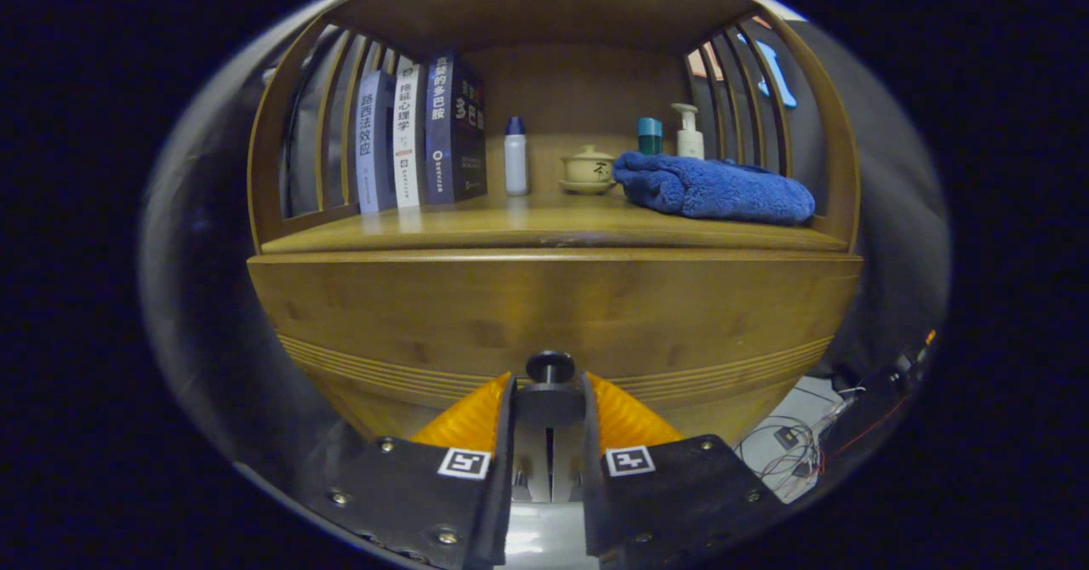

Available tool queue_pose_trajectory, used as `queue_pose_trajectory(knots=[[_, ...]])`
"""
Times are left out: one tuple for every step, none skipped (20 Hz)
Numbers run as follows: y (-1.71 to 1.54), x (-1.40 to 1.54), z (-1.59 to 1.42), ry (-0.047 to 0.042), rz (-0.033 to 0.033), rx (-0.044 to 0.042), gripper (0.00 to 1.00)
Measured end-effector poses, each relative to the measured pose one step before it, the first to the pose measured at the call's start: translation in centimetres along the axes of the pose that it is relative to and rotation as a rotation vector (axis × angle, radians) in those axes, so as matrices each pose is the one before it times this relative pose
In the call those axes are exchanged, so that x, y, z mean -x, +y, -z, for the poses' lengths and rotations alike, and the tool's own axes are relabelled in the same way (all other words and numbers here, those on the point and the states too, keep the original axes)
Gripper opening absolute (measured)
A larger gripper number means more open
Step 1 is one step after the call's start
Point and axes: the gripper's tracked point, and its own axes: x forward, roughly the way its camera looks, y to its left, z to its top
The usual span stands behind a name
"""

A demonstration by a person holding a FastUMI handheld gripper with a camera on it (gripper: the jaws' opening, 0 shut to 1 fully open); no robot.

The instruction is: Pull open the drawer, take out the items inside it, and place them on the countertop above the cabinet.

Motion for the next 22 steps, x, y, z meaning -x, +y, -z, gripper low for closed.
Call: queue_pose_trajectory(knots=[[-0.057,0.796,0.266,0.00399,0.00825,-0.00979,0.35],[-0.157,0.945,0.274,0.00078,0.00834,-0.01017,0.35],[-0.093,1.011,0.425,0.00101,0.00888,-0.01078,0.35],[-0.059,1.021,0.392,0.00189,0.00826,-0.00498,0.35],[-0.066,0.953,0.391,0.00591,0.00604,-0.00069,0.35],[-0.074,1.111,0.377,0.00678,0.00526,0.0004,0.35],[-0.166,1.134,0.521,0.00866,0.00585,0.00136,0.35],[-0.157,1.047,0.359,0.00696,0.01032,0.00423,0.35],[-0.153,0.957,0.361,0.00633,0.00751,0.00198,0.35],[-0.046,0.855,0.434,0.00861,0.00636,0.00113,0.35],[-0.183,0.919,0.469,0.00871,0.00875,0.00271,0.35],[-0.218,0.814,0.509,0.0127,0.00989,0.00226,0.35],[-0.247,0.793,0.694,0.01466,0.01059,0.00306,0.35],[-0.291,0.888,0.811,0.01974,0.00715,0.00279,0.35],[0.075,0.663,-0.023,-0.02226,0.00019,-0.01808,0.35],[-0.118,0.781,0.575,0.02364,0.00178,-0.00068,0.36],[-0.265,0.779,0.147,-0.01101,0.00153,-0.00824,0.35],[-0.029,0.524,0.522,0.01037,0.00194,-0.00193,0.35],[0.224,0.446,0.155,-0.00565,-0.00127,-0.00734,0.35],[0.004,0.339,-0.109,-0.00464,0.00881,-0.0032,0.35],[0.043,0.109,0.119,0.00123,0.00514,0.00173,0.35],[0.027,0.146,-0.123,0.00172,0.00186,-0.0058,0.35]])
